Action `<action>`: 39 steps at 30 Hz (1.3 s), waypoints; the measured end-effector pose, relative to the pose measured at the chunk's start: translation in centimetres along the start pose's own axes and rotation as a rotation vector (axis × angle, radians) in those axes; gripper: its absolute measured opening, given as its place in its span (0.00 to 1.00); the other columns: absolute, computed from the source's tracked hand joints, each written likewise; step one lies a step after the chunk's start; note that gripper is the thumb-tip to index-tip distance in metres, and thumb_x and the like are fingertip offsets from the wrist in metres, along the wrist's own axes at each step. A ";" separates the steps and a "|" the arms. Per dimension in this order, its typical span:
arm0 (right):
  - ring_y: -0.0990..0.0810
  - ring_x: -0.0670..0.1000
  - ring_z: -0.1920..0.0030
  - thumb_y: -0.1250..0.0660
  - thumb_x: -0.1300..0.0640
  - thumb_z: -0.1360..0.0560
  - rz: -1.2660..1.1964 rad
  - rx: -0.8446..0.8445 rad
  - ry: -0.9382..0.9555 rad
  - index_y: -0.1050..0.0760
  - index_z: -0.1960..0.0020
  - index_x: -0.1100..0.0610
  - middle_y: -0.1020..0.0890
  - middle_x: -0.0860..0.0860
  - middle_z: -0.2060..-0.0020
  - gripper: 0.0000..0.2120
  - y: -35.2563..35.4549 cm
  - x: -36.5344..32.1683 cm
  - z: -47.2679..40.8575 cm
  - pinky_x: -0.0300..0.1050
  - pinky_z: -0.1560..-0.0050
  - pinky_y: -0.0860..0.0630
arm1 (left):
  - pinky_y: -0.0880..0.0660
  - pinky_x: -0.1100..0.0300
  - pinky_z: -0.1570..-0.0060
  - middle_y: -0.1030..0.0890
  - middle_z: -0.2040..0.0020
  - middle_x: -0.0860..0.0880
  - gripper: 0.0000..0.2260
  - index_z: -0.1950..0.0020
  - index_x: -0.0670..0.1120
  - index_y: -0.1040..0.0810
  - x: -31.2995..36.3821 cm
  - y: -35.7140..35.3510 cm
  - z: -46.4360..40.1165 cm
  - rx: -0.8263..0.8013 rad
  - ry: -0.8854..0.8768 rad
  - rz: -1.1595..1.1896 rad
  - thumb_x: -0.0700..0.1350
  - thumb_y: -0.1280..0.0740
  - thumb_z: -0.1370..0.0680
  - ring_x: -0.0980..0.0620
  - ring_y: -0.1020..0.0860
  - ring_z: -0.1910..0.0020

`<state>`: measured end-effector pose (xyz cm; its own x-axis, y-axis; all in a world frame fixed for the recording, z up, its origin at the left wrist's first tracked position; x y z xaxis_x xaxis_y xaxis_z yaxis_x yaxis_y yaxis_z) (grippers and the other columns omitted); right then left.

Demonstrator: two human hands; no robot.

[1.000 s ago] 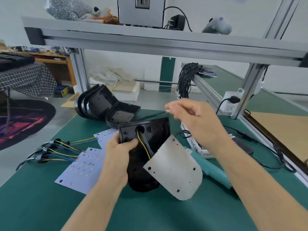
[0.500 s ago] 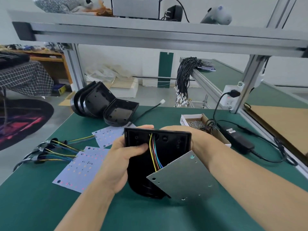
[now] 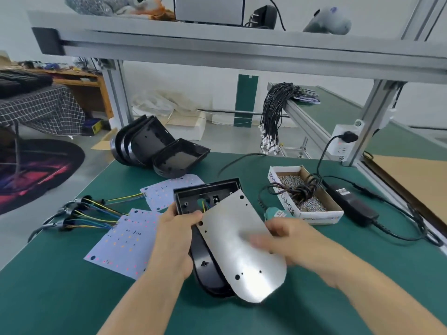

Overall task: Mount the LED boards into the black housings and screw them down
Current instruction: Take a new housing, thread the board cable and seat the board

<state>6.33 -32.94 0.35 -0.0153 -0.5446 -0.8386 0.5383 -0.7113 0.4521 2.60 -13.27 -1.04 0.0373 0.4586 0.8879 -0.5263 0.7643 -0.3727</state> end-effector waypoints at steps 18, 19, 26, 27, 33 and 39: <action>0.26 0.48 0.73 0.41 0.61 0.28 0.824 0.650 0.792 0.15 0.53 0.50 0.23 0.45 0.70 0.17 -3.3 -8.4 8.9 0.39 0.73 0.33 | 0.24 0.55 0.58 0.16 0.59 0.46 0.14 0.50 0.44 0.22 -1.8 -1.3 3.5 -0.066 -0.022 -0.029 0.28 0.39 0.26 0.49 0.20 0.60; 0.26 0.50 0.73 0.42 0.61 0.33 0.936 0.664 0.752 0.15 0.52 0.55 0.23 0.48 0.70 0.19 -3.7 -7.9 8.5 0.41 0.74 0.33 | 0.24 0.57 0.62 0.17 0.60 0.47 0.14 0.52 0.45 0.22 -1.7 -1.8 3.8 -0.145 -0.018 0.009 0.29 0.37 0.29 0.50 0.21 0.63; 0.23 0.45 0.70 0.26 0.41 0.40 1.120 0.236 0.656 0.17 0.53 0.50 0.23 0.45 0.66 0.19 -9.4 -6.3 6.7 0.36 0.79 0.37 | 0.23 0.59 0.70 0.16 0.64 0.45 0.14 0.46 0.42 0.23 -3.3 -1.0 3.8 -0.172 0.122 0.013 0.34 0.30 0.31 0.50 0.19 0.69; 0.21 0.43 0.67 0.29 0.43 0.34 1.058 0.082 0.638 0.18 0.48 0.50 0.22 0.45 0.63 0.18 -10.1 -6.8 6.4 0.35 0.75 0.33 | 0.24 0.60 0.75 0.18 0.69 0.44 0.12 0.47 0.41 0.23 -3.4 0.1 3.5 -0.095 0.125 -0.011 0.30 0.33 0.29 0.50 0.20 0.74; 0.22 0.44 0.62 0.33 0.49 0.25 -0.164 0.414 0.354 0.21 0.53 0.53 0.18 0.46 0.59 0.08 5.0 -6.0 -0.4 0.38 0.53 0.23 | 0.28 0.63 0.80 0.24 0.75 0.45 0.15 0.57 0.39 0.26 -1.2 3.2 3.4 -0.178 0.135 -0.024 0.35 0.28 0.42 0.49 0.26 0.80; 0.28 0.61 0.34 0.42 0.40 0.21 -0.707 -0.153 -0.285 0.47 0.24 0.59 0.32 0.64 0.32 0.35 -4.9 -2.3 -12.1 0.50 0.44 0.27 | 0.19 0.50 0.64 0.18 0.57 0.33 0.32 0.54 0.40 0.16 -1.0 -0.9 5.8 -0.625 0.176 -0.044 0.40 0.16 0.57 0.37 0.18 0.63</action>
<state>13.93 -22.84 -3.66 -0.6035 -0.0927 -0.7920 0.4299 -0.8743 -0.2253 -1.85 -17.02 -0.02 0.2141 0.4480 0.8680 0.0701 0.8793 -0.4711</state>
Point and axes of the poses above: each hand's wrist, its own z-axis away from the middle knuckle, its own y-axis out of the back of the hand, x = y × z, the point moved 10 cm from there along -z, towards the middle knuckle
